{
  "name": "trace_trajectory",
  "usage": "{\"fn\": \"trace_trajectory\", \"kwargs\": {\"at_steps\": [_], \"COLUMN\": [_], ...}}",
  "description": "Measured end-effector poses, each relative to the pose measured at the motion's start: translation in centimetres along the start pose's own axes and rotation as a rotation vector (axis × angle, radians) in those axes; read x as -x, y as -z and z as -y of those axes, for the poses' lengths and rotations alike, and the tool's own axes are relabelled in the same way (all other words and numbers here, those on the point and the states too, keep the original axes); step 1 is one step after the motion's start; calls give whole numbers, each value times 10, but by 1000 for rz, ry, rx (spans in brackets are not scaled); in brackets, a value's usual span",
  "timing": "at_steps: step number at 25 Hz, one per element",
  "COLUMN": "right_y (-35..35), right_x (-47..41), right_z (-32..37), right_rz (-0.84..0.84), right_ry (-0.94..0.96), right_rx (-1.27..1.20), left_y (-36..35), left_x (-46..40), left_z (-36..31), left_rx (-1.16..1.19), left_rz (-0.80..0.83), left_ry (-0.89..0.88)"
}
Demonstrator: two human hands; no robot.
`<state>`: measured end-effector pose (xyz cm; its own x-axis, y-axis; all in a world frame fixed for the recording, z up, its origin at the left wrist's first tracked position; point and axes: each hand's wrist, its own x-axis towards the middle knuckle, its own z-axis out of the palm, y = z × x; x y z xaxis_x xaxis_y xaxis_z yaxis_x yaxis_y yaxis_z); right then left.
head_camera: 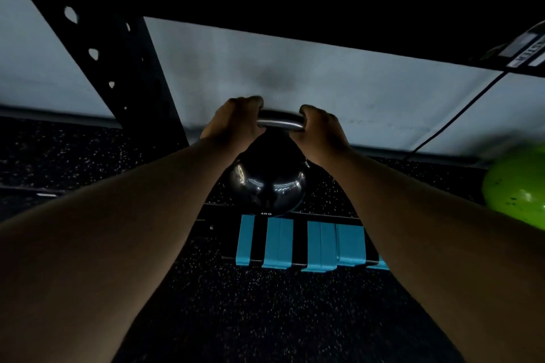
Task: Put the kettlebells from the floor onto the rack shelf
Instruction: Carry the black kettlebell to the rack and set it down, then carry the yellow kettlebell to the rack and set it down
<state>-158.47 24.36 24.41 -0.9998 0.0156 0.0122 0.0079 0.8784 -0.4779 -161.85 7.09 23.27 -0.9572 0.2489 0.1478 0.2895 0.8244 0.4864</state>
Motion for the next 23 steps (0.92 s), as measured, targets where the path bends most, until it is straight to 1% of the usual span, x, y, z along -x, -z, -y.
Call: {"fn": "trace_trajectory", "kwargs": {"at_steps": [2,4,6,10,13,15,18,20,23], "right_y": [10,26,41,48,28,1,-57,-109,-193], "right_x": [0,2,7,18,34,53,97,141,226], "right_z": [2,9,20,47,78,100,133,157,189], "right_rz": [88,137,128,4,32,106,269,414,655], "right_ry": [15,91,207,493,671,764,841,889,971], "right_rx": [55,84,87,204,225,212,171,197,250], "left_y": [10,22,33,60,75,79,78,71,54], "left_x": [3,11,27,63,106,155,254,333,462], "left_z": [-4,-5,-1,20,46,68,105,130,160], "left_rx": [28,56,49,20,10,21,-26,-21,100], "left_rz": [87,147,127,88,74,101,212,290,370], "left_ry": [11,9,41,125,210,298,442,599,866]}}
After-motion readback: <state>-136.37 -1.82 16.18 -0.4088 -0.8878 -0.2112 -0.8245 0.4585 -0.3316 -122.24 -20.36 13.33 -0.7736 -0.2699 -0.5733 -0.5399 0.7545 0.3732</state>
